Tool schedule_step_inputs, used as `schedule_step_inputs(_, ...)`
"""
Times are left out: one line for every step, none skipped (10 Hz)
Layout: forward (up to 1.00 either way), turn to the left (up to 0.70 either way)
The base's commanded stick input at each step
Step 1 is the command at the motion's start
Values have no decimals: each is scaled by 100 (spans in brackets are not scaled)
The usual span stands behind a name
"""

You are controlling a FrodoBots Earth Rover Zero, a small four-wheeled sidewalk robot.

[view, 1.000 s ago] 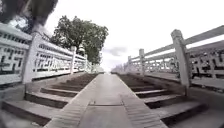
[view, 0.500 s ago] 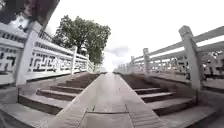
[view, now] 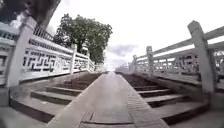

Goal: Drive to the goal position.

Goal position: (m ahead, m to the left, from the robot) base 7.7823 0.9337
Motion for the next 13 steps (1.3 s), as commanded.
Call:
schedule_step_inputs(45,0)
schedule_step_inputs(45,0)
schedule_step_inputs(45,0)
schedule_step_inputs(45,0)
schedule_step_inputs(45,0)
schedule_step_inputs(45,0)
schedule_step_inputs(45,0)
schedule_step_inputs(45,0)
schedule_step_inputs(45,0)
schedule_step_inputs(45,0)
schedule_step_inputs(45,0)
schedule_step_inputs(45,0)
schedule_step_inputs(45,0)
